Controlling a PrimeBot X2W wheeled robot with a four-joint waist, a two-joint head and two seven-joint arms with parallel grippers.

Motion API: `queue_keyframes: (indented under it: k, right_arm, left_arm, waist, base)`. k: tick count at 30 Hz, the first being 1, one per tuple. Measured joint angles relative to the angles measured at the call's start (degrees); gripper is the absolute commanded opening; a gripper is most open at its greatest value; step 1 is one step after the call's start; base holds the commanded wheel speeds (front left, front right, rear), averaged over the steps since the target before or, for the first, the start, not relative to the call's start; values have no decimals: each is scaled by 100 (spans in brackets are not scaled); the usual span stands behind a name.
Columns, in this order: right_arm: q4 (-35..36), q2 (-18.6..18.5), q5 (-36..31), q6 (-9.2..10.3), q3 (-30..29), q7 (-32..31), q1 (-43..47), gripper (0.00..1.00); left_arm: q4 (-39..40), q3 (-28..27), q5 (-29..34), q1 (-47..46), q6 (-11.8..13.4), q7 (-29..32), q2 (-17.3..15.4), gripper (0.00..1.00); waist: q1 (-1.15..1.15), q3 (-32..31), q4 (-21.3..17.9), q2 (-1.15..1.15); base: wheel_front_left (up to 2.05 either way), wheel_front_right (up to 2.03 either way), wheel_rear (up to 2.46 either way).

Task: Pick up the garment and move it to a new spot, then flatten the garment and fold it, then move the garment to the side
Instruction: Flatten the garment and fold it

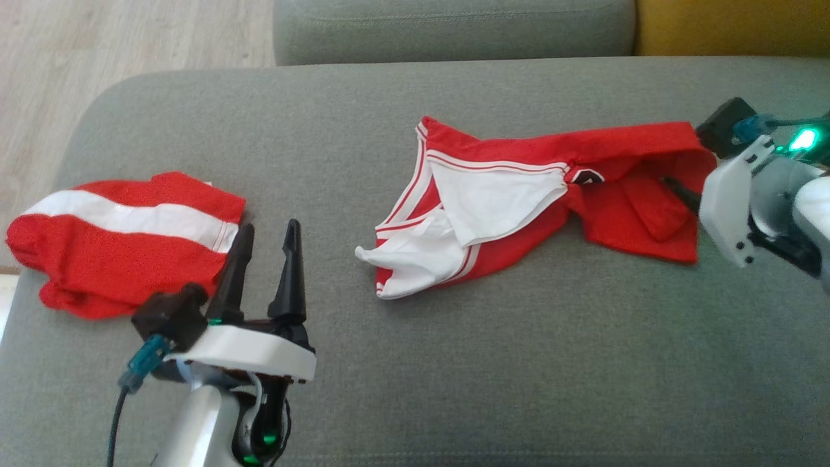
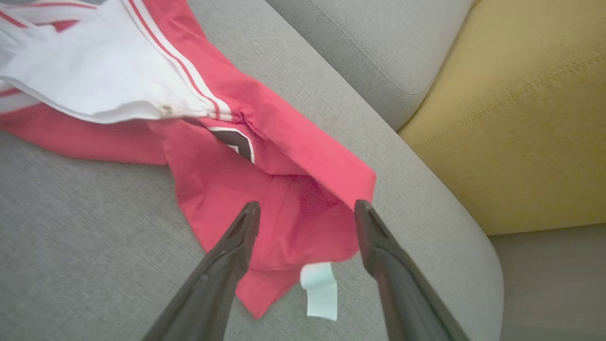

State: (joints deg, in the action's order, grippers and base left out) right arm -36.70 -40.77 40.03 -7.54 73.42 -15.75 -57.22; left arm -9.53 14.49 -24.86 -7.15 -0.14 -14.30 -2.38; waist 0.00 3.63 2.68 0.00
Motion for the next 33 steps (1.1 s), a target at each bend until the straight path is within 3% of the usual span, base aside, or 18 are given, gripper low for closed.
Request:
queue_keyframes:
  k: [5,10,15,18,22,23,24,26,33]
  right_arm:
    - [488,-105,326,0,43,24,37,100]
    - [686,-158,734,0,10,512,54,100]
    - [579,-133,1165,0,-646,1317,467,100]
    - [303,-75,984,0,-1111,1912,827,100]
    - [4,181,857,1,-1774,2484,1262,100]
    - [-144,470,747,0,-2219,2741,1636,100]
    - [-144,470,747,0,-2219,2741,1636,100]
    - [-234,777,664,0,-2752,2898,2057,100]
    - [180,1752,-296,1,-4918,2997,3330,100]
  left_arm:
    - [3,-56,15,18,15,0,-1,100]
    - [32,-171,58,171,15,0,0,100]
    - [108,-204,59,230,15,0,0,100]
    - [180,-203,59,232,15,0,-1,100]
    - [192,-181,59,237,15,0,0,100]
    - [187,-172,59,253,15,0,-1,100]
    - [187,-172,59,253,15,0,-1,100]
    - [187,-157,59,259,14,0,-1,100]
    - [175,-118,40,379,13,0,-2,100]
  waist:
    - [0,-102,-152,0]
    - [0,-217,-355,0]
    - [0,-279,-497,0]
    - [0,-293,-545,0]
    - [0,-302,-596,0]
    - [0,-313,-628,0]
    - [0,-313,-628,0]
    - [0,-319,-650,0]
    - [0,-233,-739,0]
  base:
    - [0,0,0]
    - [0,0,0]
    - [0,0,0]
    - [0,0,0]
    - [0,0,0]
    - [0,0,0]
    - [0,0,0]
    - [0,0,0]
    - [0,0,0]
